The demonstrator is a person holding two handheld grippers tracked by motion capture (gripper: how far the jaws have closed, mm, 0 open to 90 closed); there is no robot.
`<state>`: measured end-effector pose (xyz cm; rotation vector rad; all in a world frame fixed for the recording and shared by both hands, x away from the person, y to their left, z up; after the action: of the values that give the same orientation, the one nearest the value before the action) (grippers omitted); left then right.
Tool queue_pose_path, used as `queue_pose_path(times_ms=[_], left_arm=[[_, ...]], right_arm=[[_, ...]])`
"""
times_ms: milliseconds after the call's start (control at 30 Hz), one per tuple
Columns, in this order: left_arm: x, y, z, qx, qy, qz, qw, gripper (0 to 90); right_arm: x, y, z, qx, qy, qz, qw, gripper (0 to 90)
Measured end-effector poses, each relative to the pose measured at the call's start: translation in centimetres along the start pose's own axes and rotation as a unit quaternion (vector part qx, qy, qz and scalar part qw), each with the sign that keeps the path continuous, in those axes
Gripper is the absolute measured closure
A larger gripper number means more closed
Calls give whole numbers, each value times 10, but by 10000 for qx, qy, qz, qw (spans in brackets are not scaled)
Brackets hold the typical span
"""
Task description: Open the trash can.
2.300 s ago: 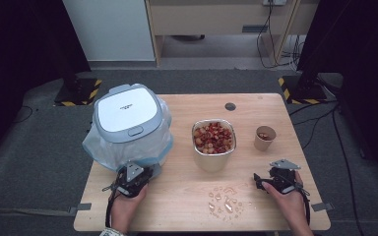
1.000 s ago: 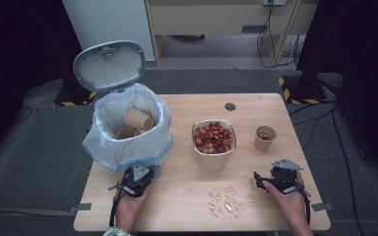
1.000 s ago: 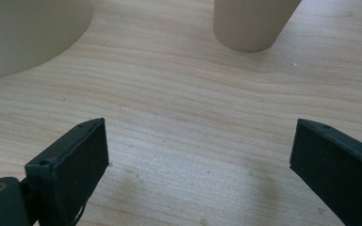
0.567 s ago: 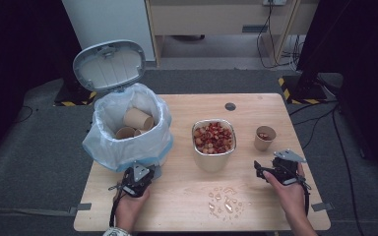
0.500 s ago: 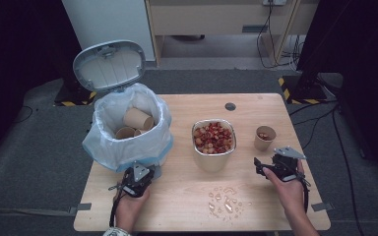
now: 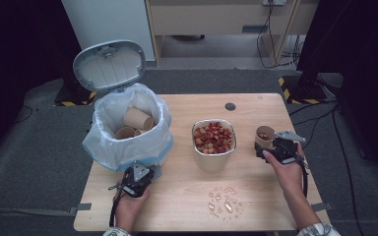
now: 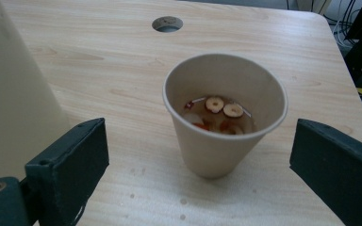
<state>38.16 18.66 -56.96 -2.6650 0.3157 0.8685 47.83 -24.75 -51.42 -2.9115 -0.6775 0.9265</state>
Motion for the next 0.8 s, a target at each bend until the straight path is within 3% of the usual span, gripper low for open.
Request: queue_pose_path(times_ms=[300, 367, 800], left_arm=[[0, -1, 0, -16, -9, 16, 10000, 855], [0, 0, 0, -16, -7, 14, 10000, 855], [0, -1, 0, -25, -1, 21, 10000, 855]], right_arm=[[12, 1, -10, -29, 80, -107, 9999, 45], [16, 3, -9, -123, 133, -22, 9998, 47], [22, 14, -5, 35, 103, 88, 9999, 49]])
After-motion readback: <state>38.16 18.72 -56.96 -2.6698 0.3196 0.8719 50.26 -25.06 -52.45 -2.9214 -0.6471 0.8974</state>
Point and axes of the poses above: each handheld gripper's, and its own axes: x roughly forward along the jaws, z roughly out of its underside, y roughly to its right, the point moved 7 cm from there along x, roughly forward along the jaws, and after that the axes turned 13 degrees about -z, right-handed, at the moved point
